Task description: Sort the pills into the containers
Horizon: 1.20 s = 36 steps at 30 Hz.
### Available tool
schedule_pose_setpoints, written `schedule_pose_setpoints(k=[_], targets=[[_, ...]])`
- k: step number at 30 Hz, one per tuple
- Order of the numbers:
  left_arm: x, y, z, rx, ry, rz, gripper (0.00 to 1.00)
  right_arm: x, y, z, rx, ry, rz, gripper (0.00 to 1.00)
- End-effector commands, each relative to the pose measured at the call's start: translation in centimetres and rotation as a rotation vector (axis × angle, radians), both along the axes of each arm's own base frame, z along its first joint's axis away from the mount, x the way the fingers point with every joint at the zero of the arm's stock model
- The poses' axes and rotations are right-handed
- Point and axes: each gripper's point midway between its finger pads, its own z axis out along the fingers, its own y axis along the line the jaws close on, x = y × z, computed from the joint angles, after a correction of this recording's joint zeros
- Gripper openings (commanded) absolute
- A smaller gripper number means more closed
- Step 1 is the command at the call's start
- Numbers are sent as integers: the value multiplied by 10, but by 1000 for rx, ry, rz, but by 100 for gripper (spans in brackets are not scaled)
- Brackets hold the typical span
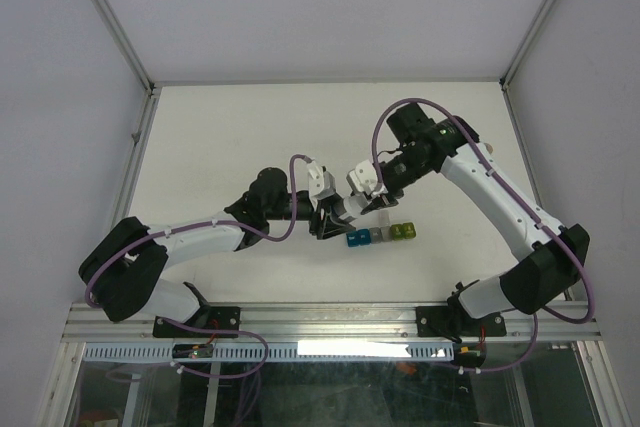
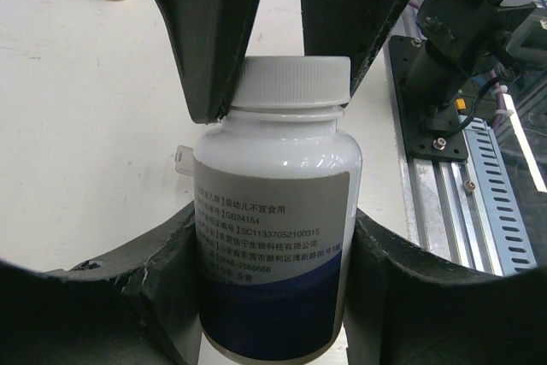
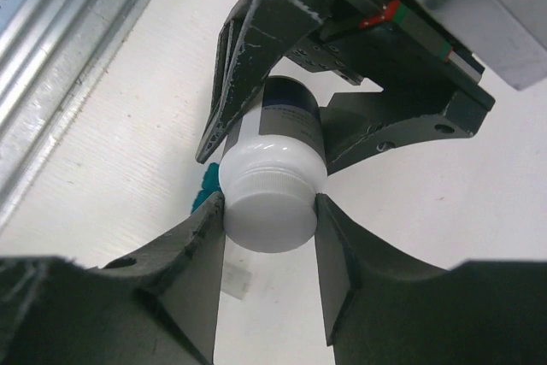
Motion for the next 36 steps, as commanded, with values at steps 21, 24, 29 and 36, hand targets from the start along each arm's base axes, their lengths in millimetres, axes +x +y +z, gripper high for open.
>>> schedule_pose_setpoints(k=[21, 24, 29, 36], targets=[[-4, 0, 10, -28, -38, -29, 0, -7, -1, 44, 15, 603, -701, 99], [-2, -3, 9, -27, -33, -29, 0, -10, 0, 38, -72, 717, -743, 99], [0, -5, 11, -36, -25, -28, 0, 2, 2, 19, -87, 758, -852, 97], [0, -3, 10, -32, -23, -14, 0, 6, 3, 12, -113, 769, -873, 84]])
